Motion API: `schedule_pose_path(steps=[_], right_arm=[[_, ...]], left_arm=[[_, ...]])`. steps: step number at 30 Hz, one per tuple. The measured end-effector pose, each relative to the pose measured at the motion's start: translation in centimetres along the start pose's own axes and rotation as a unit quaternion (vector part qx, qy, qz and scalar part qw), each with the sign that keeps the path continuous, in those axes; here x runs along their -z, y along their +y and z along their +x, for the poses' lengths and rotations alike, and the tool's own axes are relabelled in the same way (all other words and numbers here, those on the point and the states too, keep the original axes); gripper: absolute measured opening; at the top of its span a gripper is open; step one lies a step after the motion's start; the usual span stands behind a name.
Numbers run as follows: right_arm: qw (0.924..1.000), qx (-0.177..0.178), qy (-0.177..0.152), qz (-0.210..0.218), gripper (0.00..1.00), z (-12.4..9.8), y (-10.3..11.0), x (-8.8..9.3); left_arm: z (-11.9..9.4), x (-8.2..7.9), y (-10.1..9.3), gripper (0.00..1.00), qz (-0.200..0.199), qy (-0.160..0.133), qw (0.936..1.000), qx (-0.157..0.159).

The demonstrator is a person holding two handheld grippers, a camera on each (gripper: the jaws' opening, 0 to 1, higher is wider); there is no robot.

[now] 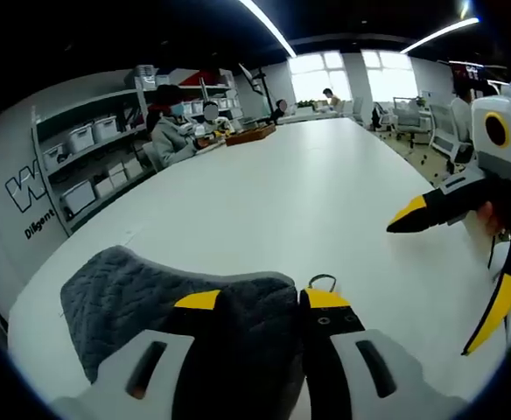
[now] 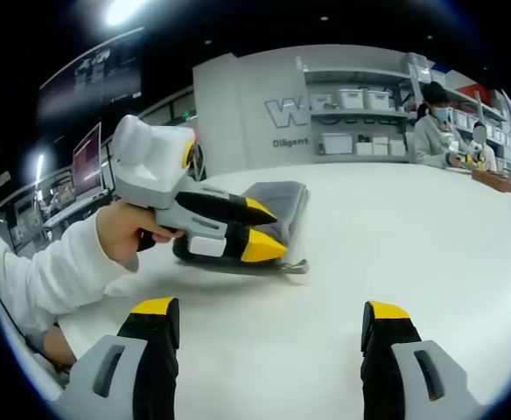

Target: Open the folded towel by lifting each exposed corner and separating the folded layers until the towel lies flat within the target outline without major curled edges

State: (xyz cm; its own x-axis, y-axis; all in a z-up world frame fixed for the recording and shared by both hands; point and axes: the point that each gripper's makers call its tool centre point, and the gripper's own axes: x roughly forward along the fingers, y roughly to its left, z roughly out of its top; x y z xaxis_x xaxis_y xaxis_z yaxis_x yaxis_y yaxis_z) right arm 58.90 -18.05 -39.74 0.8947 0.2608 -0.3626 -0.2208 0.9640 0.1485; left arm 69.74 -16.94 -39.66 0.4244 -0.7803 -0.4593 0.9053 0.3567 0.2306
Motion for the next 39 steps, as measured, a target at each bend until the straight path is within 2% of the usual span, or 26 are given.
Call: schedule_pose_path(steps=[4, 10, 14, 17, 19, 26, 39], right_arm=[[1.0000, 0.001, 0.001, -0.001, 0.85, 0.0, -0.1, 0.1], [1.0000, -0.001, 0.004, -0.001, 0.84, 0.0, 0.2, 0.2], [1.0000, -0.005, 0.004, -0.004, 0.83, 0.0, 0.6, 0.2], [1.0000, -0.004, 0.005, -0.004, 0.83, 0.0, 0.6, 0.3], [1.0000, -0.003, 0.005, -0.003, 0.83, 0.0, 0.6, 0.3], [1.0000, -0.004, 0.007, -0.005, 0.83, 0.0, 0.8, 0.5], [0.9998, -0.009, 0.011, -0.013, 0.82, 0.3, 1.2, 0.5]], left_arm=[[-0.1, 0.2, 0.5, 0.29, -0.018, 0.000, 0.9998, 0.000], [-0.2, 0.1, 0.7, 0.18, -0.002, -0.001, 1.0000, -0.005], [-0.7, -0.3, 1.0, 0.08, -0.016, -0.008, 0.9998, -0.003], [-1.1, -0.7, 1.6, 0.06, -0.022, -0.016, 0.9996, -0.007], [-1.5, -1.2, 2.3, 0.06, -0.045, -0.029, 0.9985, -0.013], [-3.1, -1.9, 5.3, 0.05, -0.085, -0.048, 0.9946, -0.034], [-7.0, -2.7, 10.5, 0.05, -0.142, -0.077, 0.9836, -0.080]])
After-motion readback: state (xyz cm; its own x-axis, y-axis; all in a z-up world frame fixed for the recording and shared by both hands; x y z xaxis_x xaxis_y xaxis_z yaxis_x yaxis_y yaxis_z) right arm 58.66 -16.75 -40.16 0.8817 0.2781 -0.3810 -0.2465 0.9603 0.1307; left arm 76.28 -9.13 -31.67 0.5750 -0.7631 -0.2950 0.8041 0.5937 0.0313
